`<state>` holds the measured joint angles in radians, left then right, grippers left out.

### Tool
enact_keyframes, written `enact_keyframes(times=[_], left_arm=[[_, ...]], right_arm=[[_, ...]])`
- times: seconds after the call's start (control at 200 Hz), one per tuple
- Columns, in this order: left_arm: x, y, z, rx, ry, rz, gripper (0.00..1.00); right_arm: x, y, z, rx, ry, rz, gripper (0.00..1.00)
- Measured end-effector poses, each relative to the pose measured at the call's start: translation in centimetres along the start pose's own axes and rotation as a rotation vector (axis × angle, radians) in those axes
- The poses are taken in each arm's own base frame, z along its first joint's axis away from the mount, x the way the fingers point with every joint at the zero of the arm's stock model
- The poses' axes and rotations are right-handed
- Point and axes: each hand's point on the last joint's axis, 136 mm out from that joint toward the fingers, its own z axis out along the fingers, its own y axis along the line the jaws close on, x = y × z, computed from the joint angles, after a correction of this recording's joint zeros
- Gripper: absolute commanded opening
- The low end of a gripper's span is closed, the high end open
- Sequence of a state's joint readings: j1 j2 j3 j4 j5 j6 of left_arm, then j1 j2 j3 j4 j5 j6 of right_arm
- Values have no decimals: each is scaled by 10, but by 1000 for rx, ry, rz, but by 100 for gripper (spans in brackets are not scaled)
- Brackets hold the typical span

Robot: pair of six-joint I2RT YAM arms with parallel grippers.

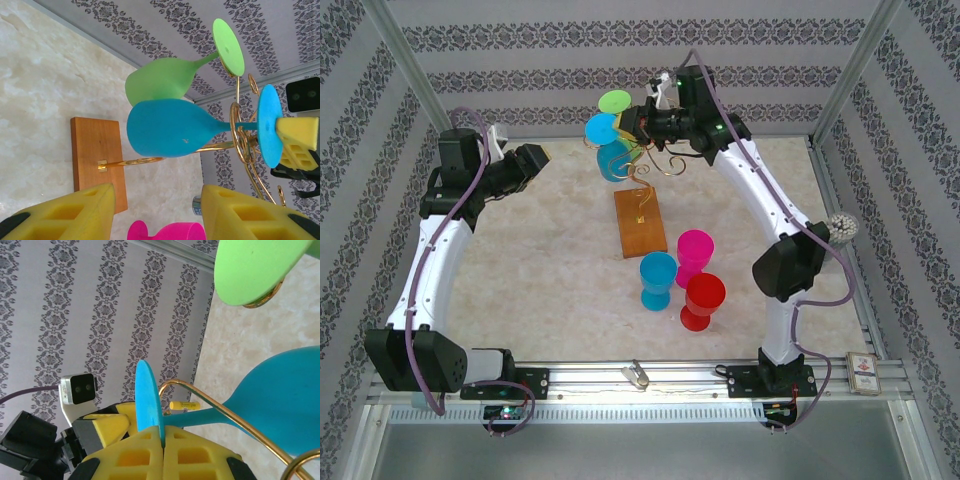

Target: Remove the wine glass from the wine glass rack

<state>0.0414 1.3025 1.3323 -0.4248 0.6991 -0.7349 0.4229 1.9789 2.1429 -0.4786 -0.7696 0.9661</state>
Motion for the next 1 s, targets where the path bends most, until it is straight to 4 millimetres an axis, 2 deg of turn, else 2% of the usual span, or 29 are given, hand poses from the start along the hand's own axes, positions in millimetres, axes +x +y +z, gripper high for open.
enact_keyframes(times=[0.33, 1.004], left_arm=[[0, -2, -2, 6, -6, -1, 50], [7, -8, -15, 18, -21, 4, 49]], right_arm=[[6, 10, -13, -14, -16, -19, 0], [28, 16, -35, -21, -17, -26, 0]])
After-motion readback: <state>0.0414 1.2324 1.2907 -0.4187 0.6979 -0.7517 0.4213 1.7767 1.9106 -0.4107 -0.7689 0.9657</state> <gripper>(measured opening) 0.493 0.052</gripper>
